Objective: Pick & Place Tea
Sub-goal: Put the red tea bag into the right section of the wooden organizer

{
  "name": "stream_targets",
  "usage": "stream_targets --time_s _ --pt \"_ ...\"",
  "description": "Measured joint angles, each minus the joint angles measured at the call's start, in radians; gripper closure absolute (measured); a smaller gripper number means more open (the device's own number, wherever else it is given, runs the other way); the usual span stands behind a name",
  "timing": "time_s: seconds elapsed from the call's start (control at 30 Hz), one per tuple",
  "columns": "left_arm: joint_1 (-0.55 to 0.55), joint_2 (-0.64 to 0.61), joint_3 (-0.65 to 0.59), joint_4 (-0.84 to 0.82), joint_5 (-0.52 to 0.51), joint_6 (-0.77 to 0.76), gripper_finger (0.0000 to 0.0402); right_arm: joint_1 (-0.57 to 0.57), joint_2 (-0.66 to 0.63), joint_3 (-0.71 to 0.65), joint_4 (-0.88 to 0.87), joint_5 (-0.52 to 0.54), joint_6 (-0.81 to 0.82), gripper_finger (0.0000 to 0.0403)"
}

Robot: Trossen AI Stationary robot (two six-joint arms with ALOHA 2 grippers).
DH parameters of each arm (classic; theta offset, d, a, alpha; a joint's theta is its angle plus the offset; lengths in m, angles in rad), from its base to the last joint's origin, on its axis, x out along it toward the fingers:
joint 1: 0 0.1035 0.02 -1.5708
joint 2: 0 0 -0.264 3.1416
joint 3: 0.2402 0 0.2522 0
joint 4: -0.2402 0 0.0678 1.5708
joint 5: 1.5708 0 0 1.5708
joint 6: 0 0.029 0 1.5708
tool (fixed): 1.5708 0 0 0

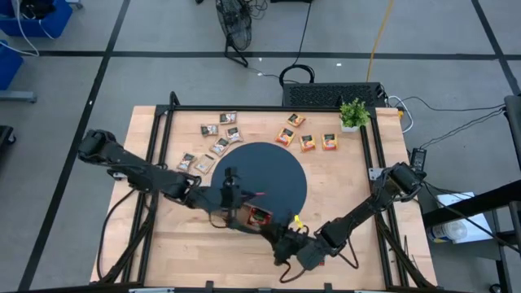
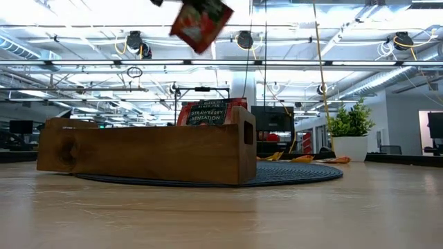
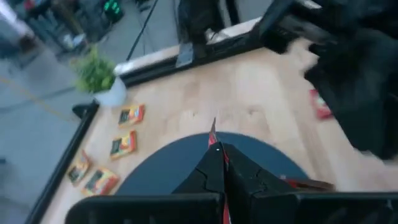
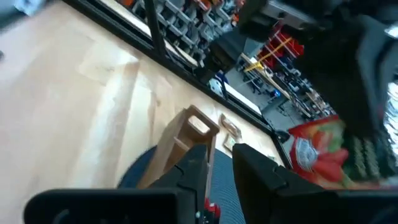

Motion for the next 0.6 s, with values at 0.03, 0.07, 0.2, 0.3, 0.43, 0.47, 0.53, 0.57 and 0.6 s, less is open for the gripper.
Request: stream_targets --time_s 0.03,0.07,0.2,0.3,0.43,0.47,0.53,0.57,0.6 --pt "-0.021 -0.005 -0.006 0.010 0.003 0.016 0.0400 0.007 -0.011 0.000 -0.011 0.004 0.004 0.0335" --pt "-0.043 -0.006 -0.014 0.015 0.008 0.033 0.0400 0.016 -0.022 0.000 -0.023 0.011 0.005 0.0335" --pt "-0.125 -0.014 -0.103 0.092 0.027 0.084 0.0400 0.059 -0.060 0.000 -0.060 0.077 0.007 0.0338" --pt "-0.135 -0.014 -0.230 0.356 0.143 0.105 0.0401 0.095 -0.084 0.000 -0.066 0.109 0.006 0.0341" --pt "-0.099 -0.012 -0.413 0.747 0.297 0.125 0.0401 0.124 -0.098 0.000 -0.049 0.108 0.006 0.0341" --pt "-0.083 -0.013 -0.455 0.836 0.340 0.113 0.0401 0.127 -0.097 0.000 -0.050 0.108 0.005 0.0342" --pt "-0.050 0.005 -0.536 0.993 0.395 0.079 0.0401 0.128 -0.097 0.000 -0.045 0.108 -0.002 0.0342" --pt "-0.035 0.018 -0.573 1.057 0.412 0.067 0.0401 0.128 -0.097 0.000 -0.043 0.108 -0.002 0.0342" --pt "-0.023 0.030 -0.604 1.110 0.419 0.063 0.0401 0.128 -0.097 0.000 -0.043 0.109 -0.002 0.0342"
